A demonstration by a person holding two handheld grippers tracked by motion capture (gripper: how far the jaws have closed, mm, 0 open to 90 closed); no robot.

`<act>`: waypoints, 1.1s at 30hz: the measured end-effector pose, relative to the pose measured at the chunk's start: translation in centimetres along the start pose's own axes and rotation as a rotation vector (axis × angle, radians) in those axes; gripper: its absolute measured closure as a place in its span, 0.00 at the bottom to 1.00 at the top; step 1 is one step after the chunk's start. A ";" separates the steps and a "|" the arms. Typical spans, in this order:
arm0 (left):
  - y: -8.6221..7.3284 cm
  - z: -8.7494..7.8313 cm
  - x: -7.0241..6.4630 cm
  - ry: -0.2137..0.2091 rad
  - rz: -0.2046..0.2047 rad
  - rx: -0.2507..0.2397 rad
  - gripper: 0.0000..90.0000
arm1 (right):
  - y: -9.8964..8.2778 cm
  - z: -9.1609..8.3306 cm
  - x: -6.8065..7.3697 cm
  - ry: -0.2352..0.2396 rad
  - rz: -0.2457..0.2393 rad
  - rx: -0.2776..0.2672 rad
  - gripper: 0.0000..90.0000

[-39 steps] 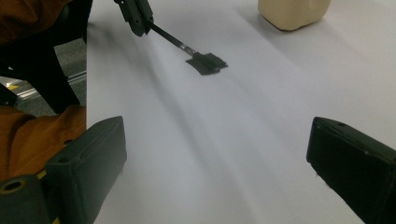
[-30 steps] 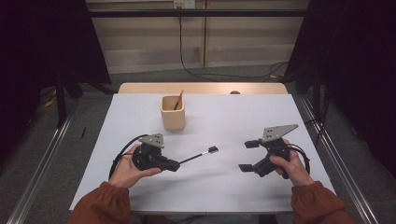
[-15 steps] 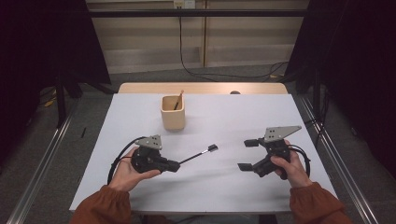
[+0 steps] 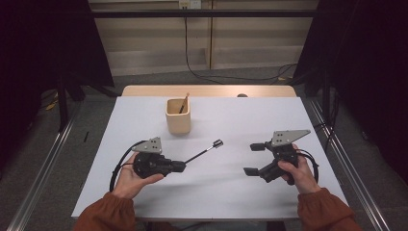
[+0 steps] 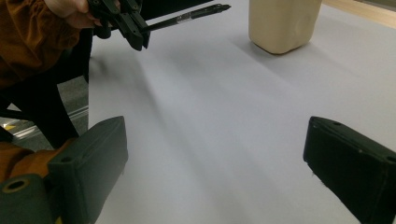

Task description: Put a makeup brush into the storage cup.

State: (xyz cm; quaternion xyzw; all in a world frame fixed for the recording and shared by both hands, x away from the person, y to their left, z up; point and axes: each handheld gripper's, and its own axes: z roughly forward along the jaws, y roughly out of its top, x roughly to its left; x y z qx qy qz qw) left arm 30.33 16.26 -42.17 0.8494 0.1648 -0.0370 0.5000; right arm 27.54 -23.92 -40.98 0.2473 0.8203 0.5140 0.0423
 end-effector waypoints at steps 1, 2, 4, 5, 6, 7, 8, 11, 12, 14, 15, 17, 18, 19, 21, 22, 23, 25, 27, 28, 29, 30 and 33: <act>0.0 0.0 0.0 0.002 0.003 -0.012 0.95 | 0.0 0.0 0.0 -0.004 -0.001 -0.003 0.06; 0.0 0.0 -0.1 -0.005 0.006 -0.022 0.95 | 0.0 0.0 0.1 -0.004 -0.001 -0.006 0.06; 0.0 0.0 -0.2 -0.010 0.009 -0.049 0.95 | 0.1 -0.1 0.1 -0.004 -0.003 -0.008 0.06; 0.0 0.1 -0.2 -0.014 0.011 -0.060 0.94 | 0.1 0.0 0.1 -0.016 -0.006 -0.004 0.06; 0.0 0.1 -0.2 -0.009 0.009 -0.074 0.94 | 0.1 0.0 0.2 -0.023 -0.012 0.005 0.07; 0.0 0.2 -0.2 -0.010 0.004 -0.085 0.94 | 0.1 0.0 0.2 -0.021 -0.017 0.009 0.07; 0.0 0.3 -0.2 -0.009 0.014 -0.091 0.94 | 0.1 0.0 0.3 -0.020 -0.017 0.007 0.07; 0.1 0.4 -0.3 -0.007 0.018 -0.127 0.94 | 0.2 0.0 0.4 -0.020 -0.020 -0.001 0.07; 0.1 0.4 -0.3 -0.004 0.026 -0.134 0.94 | 0.3 -0.1 0.4 -0.018 -0.018 -0.007 0.07; 0.1 0.4 -0.3 0.005 0.015 -0.159 0.94 | 0.3 -0.1 0.4 -0.018 -0.017 -0.016 0.07; 0.1 0.4 -0.3 0.008 0.019 -0.167 0.94 | 0.3 -0.1 0.4 -0.012 -0.013 -0.020 0.07; 0.0 0.4 -0.3 0.013 0.022 -0.184 0.94 | 0.3 -0.2 0.4 -0.013 -0.011 -0.026 0.08; 0.0 0.4 -0.4 0.003 0.014 -0.197 0.94 | 0.3 -0.2 0.5 -0.013 -0.010 -0.031 0.08; 0.0 0.4 -0.4 0.008 0.017 -0.208 0.94 | 0.3 -0.2 0.5 -0.006 -0.010 -0.037 0.08; 0.0 0.5 -0.5 -0.003 0.017 -0.220 0.94 | 0.4 -0.2 0.6 -0.004 -0.009 -0.051 0.08; 0.0 0.6 -0.6 -0.006 0.013 -0.228 0.94 | 0.4 -0.2 0.6 -0.002 -0.008 -0.060 0.08; 0.0 0.6 -0.6 -0.012 0.015 -0.227 0.94 | 0.5 -0.2 0.6 0.003 -0.006 -0.068 0.08; 0.1 0.8 -0.9 -0.011 0.037 -0.227 0.94 | 0.5 -0.2 0.6 0.007 -0.003 -0.083 0.08; 0.2 1.0 -1.1 -0.016 0.039 -0.234 0.94 | 0.5 -0.3 0.6 0.025 0.002 -0.100 0.08; 0.2 1.1 -1.2 -0.019 0.039 -0.236 0.94 | 0.5 -0.3 0.6 0.026 0.001 -0.104 0.08; 0.2 1.2 -1.2 -0.021 0.045 -0.236 0.94 | 0.5 -0.3 0.6 0.022 -0.001 -0.109 0.08; 0.3 1.3 -1.3 -0.023 0.048 -0.238 0.94 | 0.5 -0.4 0.6 0.024 0.000 -0.118 0.08; 0.4 1.3 -1.5 -0.027 0.051 -0.250 0.94 | 0.6 -0.4 0.6 0.026 -0.004 -0.128 0.08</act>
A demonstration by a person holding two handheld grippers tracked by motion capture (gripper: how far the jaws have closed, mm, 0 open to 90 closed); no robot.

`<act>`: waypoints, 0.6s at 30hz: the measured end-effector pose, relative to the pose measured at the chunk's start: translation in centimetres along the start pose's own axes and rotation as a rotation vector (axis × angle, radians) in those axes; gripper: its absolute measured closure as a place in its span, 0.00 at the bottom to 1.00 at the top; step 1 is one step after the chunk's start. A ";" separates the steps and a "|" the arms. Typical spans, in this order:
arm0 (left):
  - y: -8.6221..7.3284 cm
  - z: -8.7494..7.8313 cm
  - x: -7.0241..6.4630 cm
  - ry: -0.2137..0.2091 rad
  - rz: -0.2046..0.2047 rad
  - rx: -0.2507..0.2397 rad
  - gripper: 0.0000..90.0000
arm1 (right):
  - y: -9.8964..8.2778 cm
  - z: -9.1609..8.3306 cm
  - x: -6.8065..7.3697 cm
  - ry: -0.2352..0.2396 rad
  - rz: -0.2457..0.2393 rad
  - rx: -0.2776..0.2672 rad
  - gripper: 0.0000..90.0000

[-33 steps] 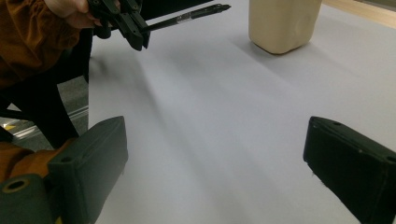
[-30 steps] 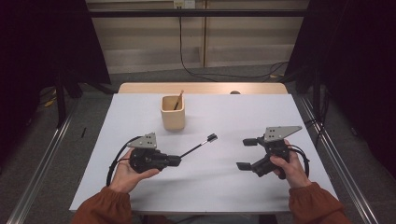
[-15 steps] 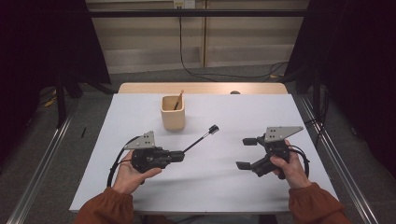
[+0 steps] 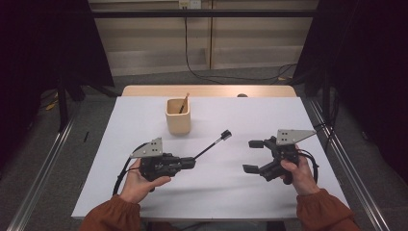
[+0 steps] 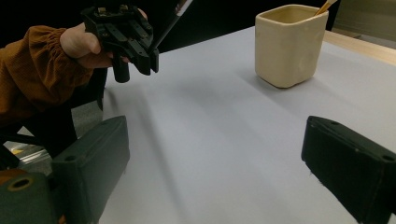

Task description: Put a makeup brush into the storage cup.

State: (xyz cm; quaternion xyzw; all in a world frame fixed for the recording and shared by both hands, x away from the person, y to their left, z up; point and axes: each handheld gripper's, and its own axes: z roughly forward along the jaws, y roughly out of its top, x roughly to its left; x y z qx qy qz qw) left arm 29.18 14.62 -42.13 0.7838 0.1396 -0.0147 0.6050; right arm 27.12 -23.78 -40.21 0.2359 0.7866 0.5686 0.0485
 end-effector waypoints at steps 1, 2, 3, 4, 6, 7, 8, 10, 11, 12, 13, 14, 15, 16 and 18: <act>0.1 0.0 -0.1 0.000 -0.003 -0.003 0.94 | 0.0 0.0 0.0 0.000 0.000 -0.003 0.08; 0.1 0.0 -0.1 -0.001 0.001 -0.004 0.94 | 0.0 0.1 0.1 0.001 -0.001 -0.006 0.07; 0.2 0.0 -0.1 0.003 0.000 -0.002 0.95 | 0.0 0.1 0.1 0.002 -0.002 -0.008 0.07; 0.3 0.0 -0.1 0.001 0.002 -0.006 0.95 | 0.0 0.2 0.2 -0.003 -0.003 -0.012 0.06; 0.3 0.1 -0.2 0.000 0.004 -0.005 0.95 | 0.1 0.3 0.3 0.009 -0.007 -0.026 0.06; 0.4 0.1 -0.3 -0.001 0.005 -0.006 0.95 | 0.2 0.3 0.4 0.012 -0.009 -0.034 0.06; 0.4 0.2 -0.3 -0.004 0.006 -0.008 0.95 | 0.3 0.3 0.5 0.014 -0.013 -0.047 0.06; 0.5 0.2 -0.4 -0.003 0.011 -0.011 0.95 | 0.4 0.4 0.5 0.030 -0.006 -0.074 0.06; 0.6 0.3 -0.3 -0.003 0.015 -0.013 0.95 | 0.5 0.4 0.5 0.027 -0.007 -0.081 0.06; 0.7 0.3 -0.4 -0.003 0.014 -0.016 0.95 | 0.5 0.5 0.5 0.023 -0.010 -0.085 0.06; 0.8 0.4 -0.4 -0.005 0.017 -0.014 0.95 | 0.6 0.5 0.5 0.022 -0.011 -0.089 0.06; 0.8 0.5 -0.4 -0.006 0.018 -0.014 0.95 | 0.6 0.6 0.5 0.021 -0.010 -0.092 0.06; 0.9 0.6 -0.4 -0.004 0.016 -0.016 0.95 | 0.6 0.7 0.5 0.017 -0.012 -0.094 0.06; 0.9 0.8 -0.3 -0.006 0.016 -0.016 0.95 | 0.6 0.8 0.5 0.016 -0.015 -0.094 0.06; 1.1 1.0 -0.3 -0.008 0.019 -0.015 0.95 | 0.8 0.8 0.5 0.009 -0.015 -0.100 0.06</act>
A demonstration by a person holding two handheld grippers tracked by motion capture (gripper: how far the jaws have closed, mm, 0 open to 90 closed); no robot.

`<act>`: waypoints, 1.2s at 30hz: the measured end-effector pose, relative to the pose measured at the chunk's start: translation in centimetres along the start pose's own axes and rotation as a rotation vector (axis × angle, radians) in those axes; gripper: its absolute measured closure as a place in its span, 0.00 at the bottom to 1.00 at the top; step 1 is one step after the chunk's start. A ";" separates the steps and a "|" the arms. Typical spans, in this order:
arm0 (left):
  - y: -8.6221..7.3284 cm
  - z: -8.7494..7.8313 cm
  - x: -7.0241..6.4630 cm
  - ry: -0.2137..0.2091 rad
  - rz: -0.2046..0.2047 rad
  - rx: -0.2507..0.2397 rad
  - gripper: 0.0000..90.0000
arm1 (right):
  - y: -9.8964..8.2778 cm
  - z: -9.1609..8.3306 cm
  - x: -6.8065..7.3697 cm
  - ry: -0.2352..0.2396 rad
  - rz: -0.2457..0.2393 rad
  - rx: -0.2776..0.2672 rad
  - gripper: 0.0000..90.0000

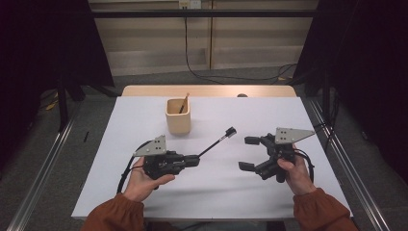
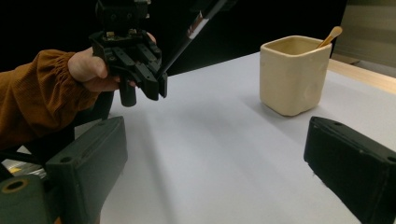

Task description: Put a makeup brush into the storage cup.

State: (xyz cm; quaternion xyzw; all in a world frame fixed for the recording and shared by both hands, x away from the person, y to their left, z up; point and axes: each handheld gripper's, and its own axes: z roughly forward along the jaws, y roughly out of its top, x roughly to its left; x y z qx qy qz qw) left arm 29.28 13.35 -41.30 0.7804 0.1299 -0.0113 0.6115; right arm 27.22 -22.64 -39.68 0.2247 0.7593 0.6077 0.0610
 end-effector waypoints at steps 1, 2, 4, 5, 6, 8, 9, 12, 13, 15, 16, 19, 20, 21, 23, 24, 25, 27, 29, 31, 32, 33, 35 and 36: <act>0.1 0.1 0.0 -0.003 0.001 -0.001 0.95 | 0.1 0.0 0.0 -0.008 -0.007 -0.004 0.07; 0.2 0.1 0.0 -0.001 0.007 0.001 0.95 | 0.3 0.1 0.1 -0.030 -0.016 -0.007 0.08; 0.4 0.1 0.0 0.001 0.004 -0.006 0.95 | 0.6 0.2 0.3 -0.056 -0.036 -0.002 0.13; 0.4 0.1 0.1 0.005 0.004 -0.008 0.95 | 0.7 0.3 0.3 -0.037 -0.032 -0.016 0.12; 0.5 0.1 0.1 0.010 0.004 -0.011 0.95 | 0.9 0.5 0.3 -0.012 -0.022 -0.028 0.12; 0.5 0.1 0.1 0.010 0.007 -0.013 0.95 | 1.2 0.8 0.2 0.003 -0.018 -0.041 0.14; 0.5 0.2 0.1 0.007 0.006 -0.014 0.95 | 1.3 1.0 0.2 0.002 -0.011 -0.041 0.14; 0.4 0.3 0.0 0.002 0.012 -0.017 0.95 | 1.7 1.7 0.1 0.010 0.001 -0.034 0.18; 0.4 0.4 -0.1 0.003 0.011 -0.017 0.95 | 1.8 1.9 0.1 0.019 0.006 -0.032 0.21; 0.4 0.5 -0.1 0.003 0.017 -0.015 0.95 | 2.0 2.2 0.1 0.034 0.005 -0.024 0.26; 0.3 0.5 -0.1 -0.002 0.016 -0.015 0.95 | 2.1 2.4 0.1 0.037 0.005 -0.023 0.29; 0.2 0.7 -0.1 -0.002 0.020 -0.014 0.95 | 2.3 2.7 0.2 0.045 0.012 -0.023 0.33; 0.2 0.7 -0.1 -0.001 0.020 -0.016 0.95 | 2.3 2.8 0.2 0.044 0.009 -0.022 0.35; 0.1 0.8 -0.1 0.003 0.021 -0.021 0.95 | 2.4 2.9 0.2 0.049 0.013 -0.022 0.35; 0.1 0.8 -0.1 0.005 0.022 -0.021 0.95 | 2.5 3.1 0.1 0.057 0.017 -0.021 0.41; 0.0 0.9 -0.1 0.010 0.021 -0.020 0.95 | 2.5 3.1 0.0 0.063 0.019 -0.025 0.46; 0.0 0.9 -0.1 0.008 0.018 -0.023 0.95 | 2.6 3.2 0.0 0.069 0.018 -0.027 0.48; -0.1 0.9 -0.1 0.009 0.017 -0.021 0.95 | 2.6 3.3 -0.1 0.070 0.017 -0.022 0.50; -0.2 0.9 0.0 0.006 0.016 -0.019 0.95 | 2.5 3.3 -0.2 0.072 0.019 -0.025 0.56; -0.3 0.9 0.1 0.008 0.017 -0.016 0.95 | 2.5 3.3 -0.3 0.071 0.024 -0.031 0.59; -0.3 1.0 0.0 0.008 0.018 -0.015 0.95 | 2.5 3.3 -0.4 0.072 0.027 -0.035 0.60; -0.3 1.0 0.0 0.010 0.019 -0.012 0.95 | 2.5 3.3 -0.4 0.070 0.028 -0.036 0.62; -0.3 1.0 0.0 0.001 0.021 -0.009 0.95 | 2.5 3.3 -0.5 0.078 0.039 -0.040 0.64; -0.4 1.1 -0.1 -0.004 0.022 -0.011 0.95 | 2.4 3.4 -0.4 0.080 0.044 -0.039 0.65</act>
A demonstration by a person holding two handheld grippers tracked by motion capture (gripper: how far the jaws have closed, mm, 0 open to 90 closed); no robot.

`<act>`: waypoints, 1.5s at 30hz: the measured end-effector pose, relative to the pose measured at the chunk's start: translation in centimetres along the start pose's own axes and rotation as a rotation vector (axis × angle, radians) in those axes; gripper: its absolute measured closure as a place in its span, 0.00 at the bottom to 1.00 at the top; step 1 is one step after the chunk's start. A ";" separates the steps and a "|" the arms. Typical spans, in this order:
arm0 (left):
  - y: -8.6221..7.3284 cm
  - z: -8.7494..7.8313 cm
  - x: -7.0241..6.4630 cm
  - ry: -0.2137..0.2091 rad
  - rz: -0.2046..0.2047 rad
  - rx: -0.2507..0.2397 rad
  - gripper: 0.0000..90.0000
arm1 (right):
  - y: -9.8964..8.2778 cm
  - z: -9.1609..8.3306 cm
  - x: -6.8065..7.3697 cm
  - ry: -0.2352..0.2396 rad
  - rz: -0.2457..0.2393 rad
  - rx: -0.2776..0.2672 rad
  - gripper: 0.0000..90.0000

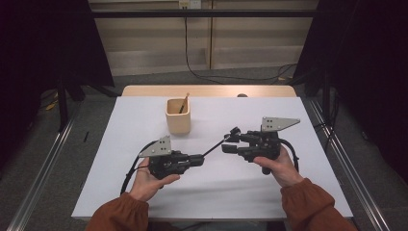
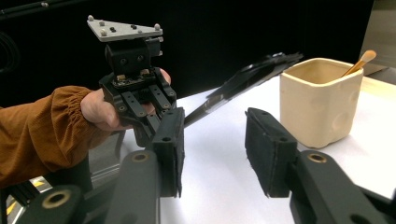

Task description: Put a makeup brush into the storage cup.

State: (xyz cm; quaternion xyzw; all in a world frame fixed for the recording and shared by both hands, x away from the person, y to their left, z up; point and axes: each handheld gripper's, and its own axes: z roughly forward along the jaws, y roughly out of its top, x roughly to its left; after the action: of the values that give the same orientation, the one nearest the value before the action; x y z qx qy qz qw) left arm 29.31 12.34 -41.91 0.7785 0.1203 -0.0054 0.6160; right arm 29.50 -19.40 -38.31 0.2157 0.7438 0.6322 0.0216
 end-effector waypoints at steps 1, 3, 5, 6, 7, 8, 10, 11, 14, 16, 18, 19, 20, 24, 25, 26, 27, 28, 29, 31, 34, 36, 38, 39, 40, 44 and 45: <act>0.0 0.1 -0.1 -0.001 0.001 0.001 0.95 | 0.0 0.1 0.1 0.008 0.004 -0.002 0.67; 0.0 0.1 -0.1 -0.005 0.003 0.002 0.95 | 0.0 0.1 0.2 0.014 0.004 -0.001 0.70; -0.1 0.1 -0.1 -0.007 0.002 0.007 0.95 | 0.0 0.1 0.2 0.021 0.008 -0.007 0.73; -0.1 0.1 -0.1 -0.006 0.004 0.009 0.95 | 0.0 0.1 0.2 0.023 0.013 -0.013 0.74; -0.1 0.2 -0.1 -0.002 0.002 0.009 0.95 | 0.0 0.0 0.1 0.028 0.018 -0.015 0.75; -0.1 0.2 -0.1 -0.005 0.003 0.011 0.95 | 0.0 0.0 0.1 0.026 0.018 -0.014 0.77; -0.2 0.2 -0.1 -0.013 0.004 0.011 0.95 | -0.1 0.0 0.0 0.029 0.022 -0.013 0.80; -0.2 0.3 -0.1 -0.014 0.002 0.010 0.95 | -0.1 0.0 0.0 0.029 0.017 -0.010 0.81; -0.3 0.5 -0.1 -0.015 0.001 0.016 0.95 | -0.1 0.0 0.0 0.047 0.022 -0.012 0.86; -0.4 0.6 -0.1 -0.020 0.006 0.021 0.95 | -0.1 0.0 0.0 0.055 0.024 -0.013 0.88; -0.5 0.7 -0.1 -0.016 0.005 0.028 0.95 | -0.1 0.0 0.1 0.061 0.028 -0.011 0.89; -0.6 0.8 -0.1 -0.023 0.004 0.026 0.95 | -0.2 0.0 0.1 0.065 0.033 -0.012 0.89; -0.6 0.8 -0.1 -0.025 0.010 0.033 0.95 | -0.2 0.0 0.1 0.071 0.037 -0.013 0.90; -0.8 1.1 -0.2 -0.036 0.020 0.043 0.95 | -0.1 0.1 0.3 0.101 0.042 -0.016 0.92; -0.8 1.1 -0.2 -0.034 0.022 0.046 0.94 | -0.1 0.1 0.2 0.109 0.046 -0.018 0.93; -0.8 1.2 -0.2 -0.034 0.023 0.044 0.94 | -0.1 0.1 0.2 0.114 0.051 -0.017 0.93; -0.8 1.2 -0.2 -0.029 0.022 0.047 0.93 | -0.2 0.1 0.2 0.124 0.055 -0.022 0.94; -0.9 1.2 -0.2 -0.027 0.021 0.046 0.92 | -0.2 0.1 0.3 0.135 0.059 -0.022 0.94; -0.9 1.2 -0.2 -0.020 0.020 0.047 0.91 | -0.2 0.1 0.3 0.137 0.057 -0.020 0.95; -1.0 1.2 -0.1 -0.006 0.011 0.039 0.85 | -0.1 0.1 0.4 0.135 0.053 -0.017 0.95; -0.9 1.1 -0.2 0.009 0.012 0.027 0.77 | -0.1 0.1 0.5 0.132 0.051 -0.017 0.95; -0.9 1.0 -0.2 0.024 0.008 0.017 0.71 | 0.0 0.0 0.4 0.127 0.050 -0.018 0.95; -0.8 0.8 -0.1 0.034 0.005 0.006 0.65 | 0.1 -0.1 0.5 0.123 0.048 -0.021 0.95; -0.8 0.8 -0.1 0.036 -0.001 0.004 0.62 | 0.1 -0.1 0.5 0.123 0.047 -0.021 0.95; -0.7 0.7 -0.1 0.038 -0.014 0.002 0.57 | 0.1 -0.2 0.5 0.119 0.045 -0.019 0.95; -0.5 0.4 -0.4 0.052 -0.018 -0.019 0.44 | 0.4 -0.6 0.4 0.116 0.049 -0.027 0.95; -0.4 0.3 -0.6 0.057 -0.023 -0.023 0.39 | 0.5 -0.7 0.3 0.110 0.049 -0.027 0.95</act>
State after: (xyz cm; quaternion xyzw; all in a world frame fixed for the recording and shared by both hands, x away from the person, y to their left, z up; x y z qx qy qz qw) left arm 28.74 11.99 -42.32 0.7697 0.1465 0.0111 0.6212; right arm 29.11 -19.92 -37.60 0.1984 0.7299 0.6533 -0.0320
